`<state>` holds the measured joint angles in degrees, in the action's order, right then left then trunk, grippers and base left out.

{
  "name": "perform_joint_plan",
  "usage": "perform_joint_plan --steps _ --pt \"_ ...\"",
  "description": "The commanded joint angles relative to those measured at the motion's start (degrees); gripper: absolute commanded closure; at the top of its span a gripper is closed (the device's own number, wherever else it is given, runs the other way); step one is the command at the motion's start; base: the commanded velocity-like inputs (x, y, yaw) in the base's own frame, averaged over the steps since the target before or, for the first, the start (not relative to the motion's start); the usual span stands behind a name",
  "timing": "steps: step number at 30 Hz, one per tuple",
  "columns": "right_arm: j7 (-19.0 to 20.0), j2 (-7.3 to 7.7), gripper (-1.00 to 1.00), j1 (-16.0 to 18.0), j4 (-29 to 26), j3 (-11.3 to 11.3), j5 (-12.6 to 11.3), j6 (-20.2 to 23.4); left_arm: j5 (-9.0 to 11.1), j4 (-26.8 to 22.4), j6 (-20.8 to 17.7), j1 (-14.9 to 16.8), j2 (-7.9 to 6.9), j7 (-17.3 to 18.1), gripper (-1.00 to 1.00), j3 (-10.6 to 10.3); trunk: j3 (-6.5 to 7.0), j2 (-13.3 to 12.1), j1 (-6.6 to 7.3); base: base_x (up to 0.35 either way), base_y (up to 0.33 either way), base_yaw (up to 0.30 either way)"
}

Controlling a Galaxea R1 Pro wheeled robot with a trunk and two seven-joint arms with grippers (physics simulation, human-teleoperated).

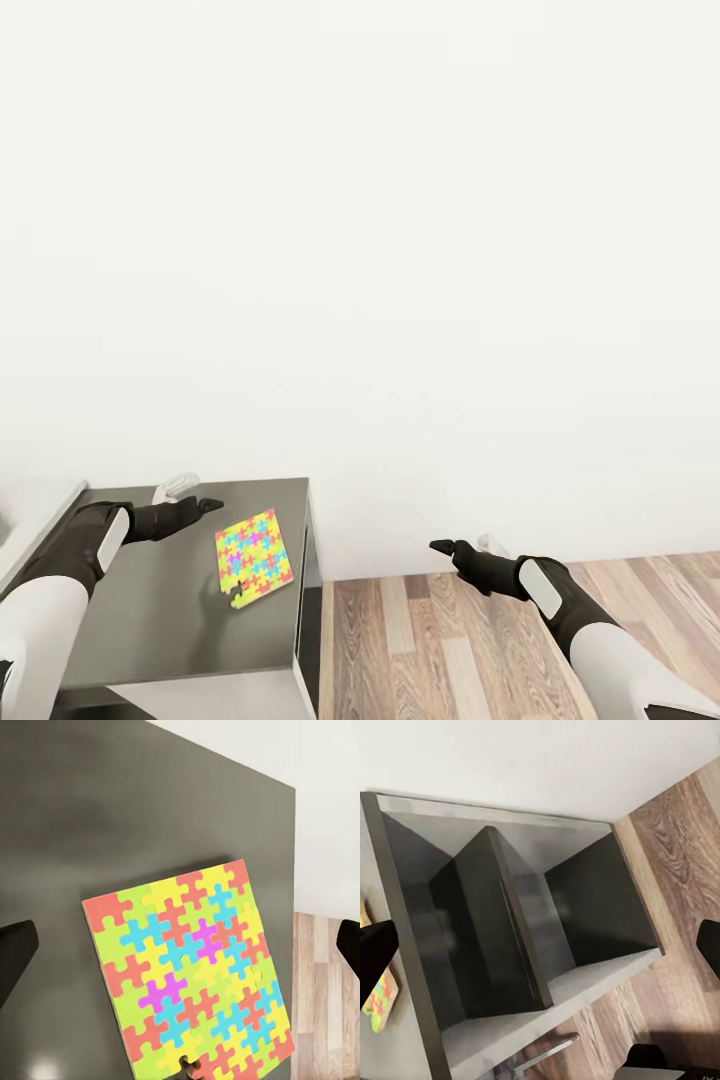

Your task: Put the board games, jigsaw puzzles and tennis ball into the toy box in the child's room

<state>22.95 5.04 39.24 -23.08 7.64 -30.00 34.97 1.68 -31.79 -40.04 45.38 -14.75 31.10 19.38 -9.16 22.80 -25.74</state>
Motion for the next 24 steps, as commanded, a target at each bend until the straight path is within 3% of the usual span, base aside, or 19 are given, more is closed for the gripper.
perform_joint_plan --steps 1,24 --pt "0.06 -0.03 -1.00 0.05 -0.03 0.36 -0.05 0.45 0.16 -0.03 -0.47 0.06 0.03 0.10 -1.00 0.22 -0.12 0.12 -0.04 0.056 0.004 0.000" --pt "0.00 -0.03 -1.00 0.05 -0.03 0.36 -0.02 0.48 0.16 -0.03 -0.43 0.06 0.07 0.10 -1.00 0.22 -0.12 0.12 -0.04 0.042 0.001 0.000"
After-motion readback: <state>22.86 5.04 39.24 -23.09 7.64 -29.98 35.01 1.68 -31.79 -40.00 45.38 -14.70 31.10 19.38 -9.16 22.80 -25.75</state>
